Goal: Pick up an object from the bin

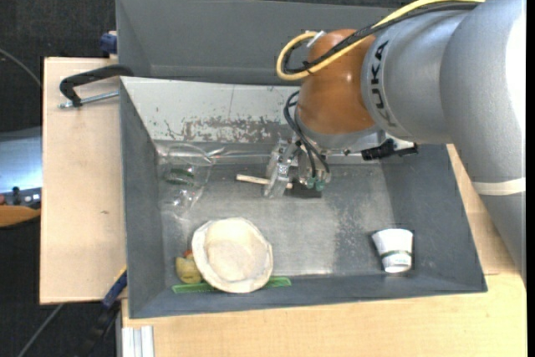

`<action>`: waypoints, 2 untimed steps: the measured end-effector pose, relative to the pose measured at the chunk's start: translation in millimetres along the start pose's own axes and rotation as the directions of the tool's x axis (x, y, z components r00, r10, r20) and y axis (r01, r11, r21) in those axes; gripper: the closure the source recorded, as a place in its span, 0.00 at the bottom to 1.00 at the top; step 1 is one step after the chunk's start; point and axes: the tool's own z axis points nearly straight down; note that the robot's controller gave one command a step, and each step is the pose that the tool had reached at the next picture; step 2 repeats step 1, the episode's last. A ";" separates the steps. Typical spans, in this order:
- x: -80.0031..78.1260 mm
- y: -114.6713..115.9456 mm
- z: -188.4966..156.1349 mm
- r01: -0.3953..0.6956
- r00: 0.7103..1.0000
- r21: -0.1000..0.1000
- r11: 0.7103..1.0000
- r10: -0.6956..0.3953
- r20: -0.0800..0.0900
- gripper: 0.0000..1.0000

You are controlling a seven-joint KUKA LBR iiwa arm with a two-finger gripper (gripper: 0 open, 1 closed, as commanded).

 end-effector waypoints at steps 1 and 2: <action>5.8 34.8 23.0 -0.079 0.997 -0.002 0.997 0.079 0.006 1.00; 5.8 34.8 23.0 -0.079 0.997 -0.002 0.997 0.079 0.006 1.00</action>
Offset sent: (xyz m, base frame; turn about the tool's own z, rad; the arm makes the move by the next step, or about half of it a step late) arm 0.0000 0.0000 0.0000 0.0000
